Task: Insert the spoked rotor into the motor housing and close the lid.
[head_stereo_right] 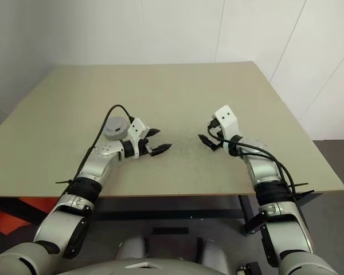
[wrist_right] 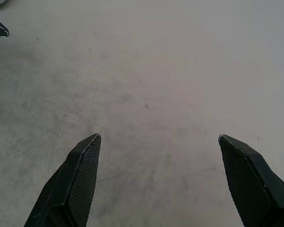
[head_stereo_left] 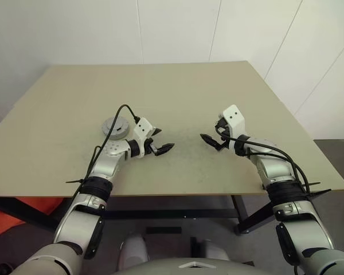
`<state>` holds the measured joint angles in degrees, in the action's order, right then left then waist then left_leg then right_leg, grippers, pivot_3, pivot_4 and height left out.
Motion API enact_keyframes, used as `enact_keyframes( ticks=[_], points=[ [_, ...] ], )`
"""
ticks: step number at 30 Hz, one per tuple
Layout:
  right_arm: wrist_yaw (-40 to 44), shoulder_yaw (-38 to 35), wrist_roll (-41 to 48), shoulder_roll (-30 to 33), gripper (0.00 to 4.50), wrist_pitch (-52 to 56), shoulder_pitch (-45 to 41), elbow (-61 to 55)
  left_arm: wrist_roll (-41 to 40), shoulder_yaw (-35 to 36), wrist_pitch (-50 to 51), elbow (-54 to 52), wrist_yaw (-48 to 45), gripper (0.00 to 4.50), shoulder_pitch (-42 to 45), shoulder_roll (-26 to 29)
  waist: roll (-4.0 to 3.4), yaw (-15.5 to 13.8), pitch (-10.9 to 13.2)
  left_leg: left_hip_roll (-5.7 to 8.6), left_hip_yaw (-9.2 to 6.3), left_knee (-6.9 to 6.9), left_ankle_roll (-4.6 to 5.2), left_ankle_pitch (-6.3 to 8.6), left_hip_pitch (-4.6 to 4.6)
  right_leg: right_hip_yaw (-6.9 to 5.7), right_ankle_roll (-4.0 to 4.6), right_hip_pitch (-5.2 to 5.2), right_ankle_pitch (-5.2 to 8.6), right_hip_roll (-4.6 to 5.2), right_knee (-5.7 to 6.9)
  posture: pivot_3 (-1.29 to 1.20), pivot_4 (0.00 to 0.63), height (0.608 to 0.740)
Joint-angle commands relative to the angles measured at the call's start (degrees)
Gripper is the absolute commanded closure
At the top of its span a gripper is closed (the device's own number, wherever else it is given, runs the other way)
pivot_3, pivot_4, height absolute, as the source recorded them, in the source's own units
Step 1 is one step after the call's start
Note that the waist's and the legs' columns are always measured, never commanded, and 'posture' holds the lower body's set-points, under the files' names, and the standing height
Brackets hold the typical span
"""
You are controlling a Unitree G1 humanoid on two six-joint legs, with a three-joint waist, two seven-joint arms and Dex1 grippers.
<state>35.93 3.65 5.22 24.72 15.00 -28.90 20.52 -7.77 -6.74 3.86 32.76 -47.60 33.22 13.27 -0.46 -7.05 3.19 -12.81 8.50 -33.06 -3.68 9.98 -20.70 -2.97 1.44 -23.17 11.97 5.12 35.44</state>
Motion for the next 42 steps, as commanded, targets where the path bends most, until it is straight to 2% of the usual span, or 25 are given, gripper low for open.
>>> enact_keyframes(
  ticks=[1, 42],
  points=[
    [-0.43, -1.18, -0.04, 0.21, 0.00, -1.34, -1.25, -0.70, -0.06, 0.55, -1.50, -0.77, -0.21, 0.02, 1.53, 0.11, 0.00, 0.00, 0.00, 0.00, 0.00, 0.00, 0.00, 0.00, 0.00, 0.00, 0.00, 0.00, 0.00, 0.00, 0.00, 0.00, 0.000, 0.740],
    [-1.12, -0.68, -0.84, -0.37, 0.00, -2.07, -1.61, 0.42, -0.20, 0.88, -2.75, 0.55, -0.17, 0.02, 1.66, 0.04, -0.01, 0.07, 0.01, 0.00, 0.02, 0.02, 0.12, 0.08, -0.05, 0.00, 0.00, 0.00, 0.00, 0.00, -0.17, 0.00, 0.000, 0.740]
  ],
)
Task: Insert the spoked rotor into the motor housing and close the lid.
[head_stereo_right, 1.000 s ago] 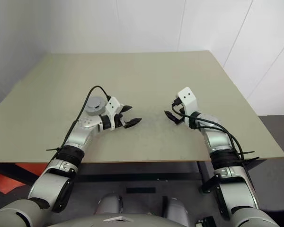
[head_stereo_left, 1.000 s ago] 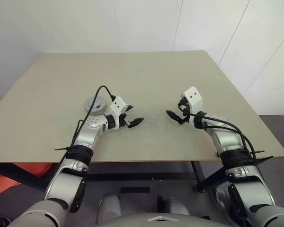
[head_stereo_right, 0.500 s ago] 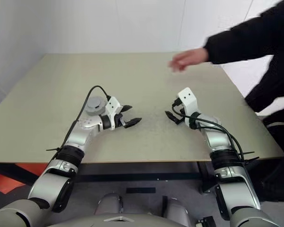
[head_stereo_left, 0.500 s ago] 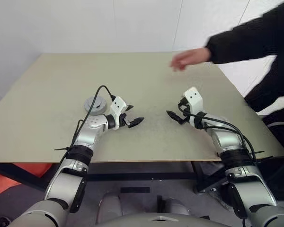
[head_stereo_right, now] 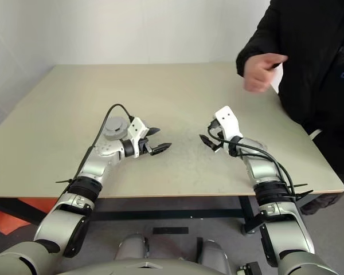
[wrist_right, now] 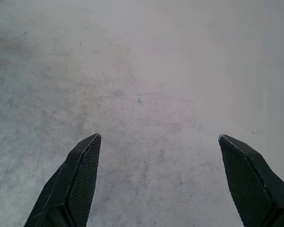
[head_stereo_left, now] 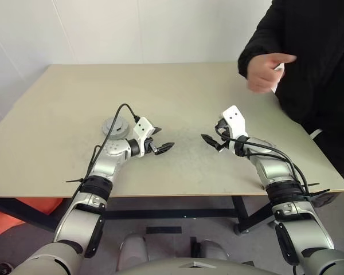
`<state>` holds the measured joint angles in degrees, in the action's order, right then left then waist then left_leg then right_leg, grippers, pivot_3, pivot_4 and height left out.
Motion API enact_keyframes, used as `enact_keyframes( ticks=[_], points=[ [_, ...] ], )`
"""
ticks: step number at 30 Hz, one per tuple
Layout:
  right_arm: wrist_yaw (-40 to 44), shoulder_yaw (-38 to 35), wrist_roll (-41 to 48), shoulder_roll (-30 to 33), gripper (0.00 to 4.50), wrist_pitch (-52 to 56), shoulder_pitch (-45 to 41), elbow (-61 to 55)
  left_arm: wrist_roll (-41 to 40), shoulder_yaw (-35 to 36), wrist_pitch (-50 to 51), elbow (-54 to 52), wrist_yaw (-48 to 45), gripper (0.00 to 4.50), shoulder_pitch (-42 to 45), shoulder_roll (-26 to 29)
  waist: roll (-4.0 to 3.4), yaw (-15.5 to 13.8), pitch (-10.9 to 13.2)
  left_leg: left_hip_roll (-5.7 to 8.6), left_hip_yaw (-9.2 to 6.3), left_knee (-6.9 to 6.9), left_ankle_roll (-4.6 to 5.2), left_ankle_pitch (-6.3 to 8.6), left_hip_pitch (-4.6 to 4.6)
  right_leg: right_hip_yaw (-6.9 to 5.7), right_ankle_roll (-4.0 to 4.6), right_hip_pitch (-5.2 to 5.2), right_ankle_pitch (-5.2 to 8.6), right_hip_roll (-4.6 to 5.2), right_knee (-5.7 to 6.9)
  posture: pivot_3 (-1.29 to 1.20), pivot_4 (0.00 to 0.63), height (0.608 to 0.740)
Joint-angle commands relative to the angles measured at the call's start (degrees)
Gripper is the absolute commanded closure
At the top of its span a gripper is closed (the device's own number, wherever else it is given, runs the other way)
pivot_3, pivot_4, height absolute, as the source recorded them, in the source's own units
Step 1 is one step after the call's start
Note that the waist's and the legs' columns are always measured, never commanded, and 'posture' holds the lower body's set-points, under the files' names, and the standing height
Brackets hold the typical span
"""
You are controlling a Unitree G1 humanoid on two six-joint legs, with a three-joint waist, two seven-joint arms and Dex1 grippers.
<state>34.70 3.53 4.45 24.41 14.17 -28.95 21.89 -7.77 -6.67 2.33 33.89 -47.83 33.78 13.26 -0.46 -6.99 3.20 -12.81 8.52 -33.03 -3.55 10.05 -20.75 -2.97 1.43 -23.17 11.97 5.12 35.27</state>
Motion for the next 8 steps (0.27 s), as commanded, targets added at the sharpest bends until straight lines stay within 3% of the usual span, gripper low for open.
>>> enact_keyframes(
  ticks=[1, 8],
  points=[
    [0.16, -0.53, -0.03, -0.10, 0.00, -1.20, -1.52, -1.10, -0.23, 0.84, -1.18, -0.72, 0.07, 0.02, 0.99, 0.07, 0.00, 0.01, 0.00, 0.00, 0.00, 0.01, 0.00, 0.00, 0.00, 0.00, 0.00, 0.00, 0.00, 0.00, -0.01, 0.00, 0.000, 0.740],
    [0.22, -0.33, -0.22, -0.30, 0.00, -1.34, -1.27, -0.99, -0.24, 0.76, -1.02, -1.31, 0.03, 0.02, 0.24, 0.22, 0.00, 0.03, 0.00, 0.00, 0.01, 0.04, 0.03, 0.02, -0.02, 0.00, 0.00, 0.00, 0.00, 0.00, -0.08, 0.00, 0.000, 0.740]
  ],
)
